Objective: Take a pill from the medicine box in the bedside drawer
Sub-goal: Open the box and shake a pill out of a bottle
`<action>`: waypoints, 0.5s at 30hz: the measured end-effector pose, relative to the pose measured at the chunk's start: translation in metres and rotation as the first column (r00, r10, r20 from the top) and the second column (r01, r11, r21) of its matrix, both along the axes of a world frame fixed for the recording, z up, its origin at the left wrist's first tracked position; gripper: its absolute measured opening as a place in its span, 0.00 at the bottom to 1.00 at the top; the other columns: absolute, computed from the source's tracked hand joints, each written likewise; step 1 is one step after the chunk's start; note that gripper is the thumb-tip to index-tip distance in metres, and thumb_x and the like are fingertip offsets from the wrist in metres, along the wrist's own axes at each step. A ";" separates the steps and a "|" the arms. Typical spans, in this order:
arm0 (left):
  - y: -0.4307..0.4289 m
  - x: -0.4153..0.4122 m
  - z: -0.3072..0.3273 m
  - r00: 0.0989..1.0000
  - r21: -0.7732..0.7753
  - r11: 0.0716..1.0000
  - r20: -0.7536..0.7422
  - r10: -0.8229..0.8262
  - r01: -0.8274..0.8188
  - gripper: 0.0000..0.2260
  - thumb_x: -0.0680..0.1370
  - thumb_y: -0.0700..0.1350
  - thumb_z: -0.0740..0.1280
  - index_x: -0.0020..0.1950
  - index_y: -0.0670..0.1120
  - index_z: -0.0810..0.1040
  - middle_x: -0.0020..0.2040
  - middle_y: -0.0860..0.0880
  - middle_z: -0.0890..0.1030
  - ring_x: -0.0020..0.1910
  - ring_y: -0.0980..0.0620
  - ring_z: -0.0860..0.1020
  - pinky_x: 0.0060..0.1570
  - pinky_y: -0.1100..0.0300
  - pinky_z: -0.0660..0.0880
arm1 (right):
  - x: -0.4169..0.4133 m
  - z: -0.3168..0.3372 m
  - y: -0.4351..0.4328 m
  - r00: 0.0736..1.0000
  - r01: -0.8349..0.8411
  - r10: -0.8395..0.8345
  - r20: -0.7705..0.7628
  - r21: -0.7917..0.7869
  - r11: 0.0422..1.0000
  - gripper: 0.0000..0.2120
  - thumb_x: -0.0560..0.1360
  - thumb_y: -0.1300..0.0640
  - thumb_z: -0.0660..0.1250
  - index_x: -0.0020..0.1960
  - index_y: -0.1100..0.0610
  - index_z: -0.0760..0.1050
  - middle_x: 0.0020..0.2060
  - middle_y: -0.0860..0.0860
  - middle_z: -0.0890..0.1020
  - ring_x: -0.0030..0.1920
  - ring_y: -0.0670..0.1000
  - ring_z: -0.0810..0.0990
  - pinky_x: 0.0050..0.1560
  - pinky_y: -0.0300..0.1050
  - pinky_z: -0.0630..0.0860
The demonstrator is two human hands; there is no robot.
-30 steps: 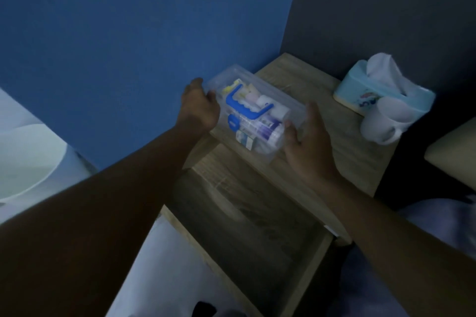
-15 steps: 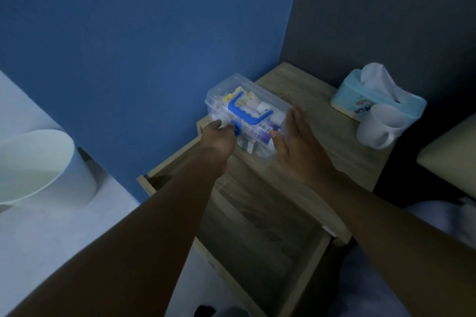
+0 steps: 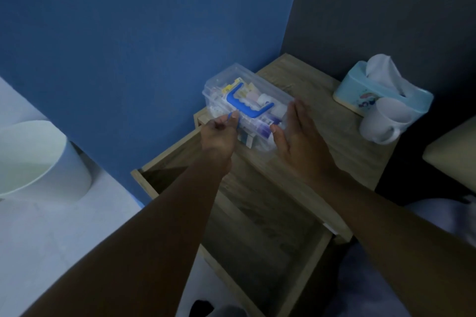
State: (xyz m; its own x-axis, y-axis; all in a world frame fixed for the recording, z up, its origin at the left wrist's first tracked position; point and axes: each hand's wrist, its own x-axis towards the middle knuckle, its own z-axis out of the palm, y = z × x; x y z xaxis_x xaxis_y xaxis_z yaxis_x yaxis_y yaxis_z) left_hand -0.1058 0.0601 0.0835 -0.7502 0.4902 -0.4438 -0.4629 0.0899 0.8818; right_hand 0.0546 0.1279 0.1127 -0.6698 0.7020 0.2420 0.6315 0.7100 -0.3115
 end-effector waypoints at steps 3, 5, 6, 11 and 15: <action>-0.001 -0.001 -0.001 0.999 0.004 1.000 -0.027 -0.017 0.017 0.15 0.75 0.51 0.72 0.58 0.43 0.79 0.52 0.46 0.83 0.53 0.49 0.83 0.55 0.52 0.81 | 0.000 -0.001 0.001 1.000 0.002 -0.002 -0.002 0.000 1.000 0.35 0.81 0.42 0.51 0.79 0.63 0.52 0.79 0.60 0.55 0.79 0.57 0.54 0.72 0.56 0.69; -0.001 -0.002 0.000 0.998 -0.023 1.000 -0.055 -0.019 0.018 0.14 0.75 0.51 0.71 0.56 0.44 0.80 0.52 0.47 0.84 0.52 0.49 0.83 0.54 0.51 0.81 | 0.001 -0.002 0.001 1.000 -0.001 0.001 -0.005 0.018 1.000 0.35 0.81 0.41 0.51 0.78 0.63 0.53 0.78 0.61 0.57 0.79 0.57 0.55 0.71 0.55 0.69; -0.001 -0.002 0.000 0.998 -0.033 0.999 -0.069 -0.012 0.010 0.14 0.75 0.51 0.72 0.55 0.45 0.80 0.51 0.47 0.84 0.51 0.49 0.83 0.53 0.52 0.81 | 0.001 -0.003 0.001 1.000 -0.002 0.002 -0.010 0.020 1.000 0.34 0.81 0.42 0.52 0.78 0.63 0.53 0.78 0.61 0.57 0.79 0.57 0.55 0.71 0.54 0.70; -0.003 0.002 0.007 0.986 -0.121 0.992 -0.168 0.020 -0.041 0.14 0.74 0.54 0.72 0.54 0.47 0.82 0.48 0.49 0.84 0.48 0.52 0.82 0.51 0.55 0.82 | 0.000 -0.005 0.002 1.000 0.008 -0.008 -0.012 0.033 0.999 0.34 0.81 0.43 0.54 0.79 0.63 0.52 0.78 0.60 0.56 0.79 0.57 0.54 0.71 0.51 0.69; -0.010 0.000 0.006 0.974 -0.130 0.991 -0.226 0.002 -0.032 0.12 0.76 0.50 0.70 0.56 0.48 0.83 0.48 0.51 0.85 0.48 0.54 0.83 0.52 0.53 0.82 | -0.001 -0.004 0.001 1.000 0.003 -0.003 -0.025 0.009 1.000 0.34 0.81 0.43 0.54 0.79 0.63 0.51 0.79 0.60 0.55 0.79 0.57 0.53 0.72 0.52 0.68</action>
